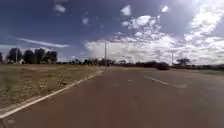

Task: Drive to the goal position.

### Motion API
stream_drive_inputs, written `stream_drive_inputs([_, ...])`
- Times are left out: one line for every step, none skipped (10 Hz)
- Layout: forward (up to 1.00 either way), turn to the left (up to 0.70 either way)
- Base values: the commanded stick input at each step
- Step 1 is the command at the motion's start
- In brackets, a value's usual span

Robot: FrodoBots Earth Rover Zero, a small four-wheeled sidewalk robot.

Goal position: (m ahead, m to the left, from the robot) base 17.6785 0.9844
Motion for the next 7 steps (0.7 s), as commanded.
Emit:
stream_drive_inputs([1.0,0.0])
stream_drive_inputs([1.0,0.0])
stream_drive_inputs([1.0,0.0])
stream_drive_inputs([1.0,0.0])
stream_drive_inputs([1.0,0.0])
stream_drive_inputs([1.0,0.0])
stream_drive_inputs([1.0,0.0])
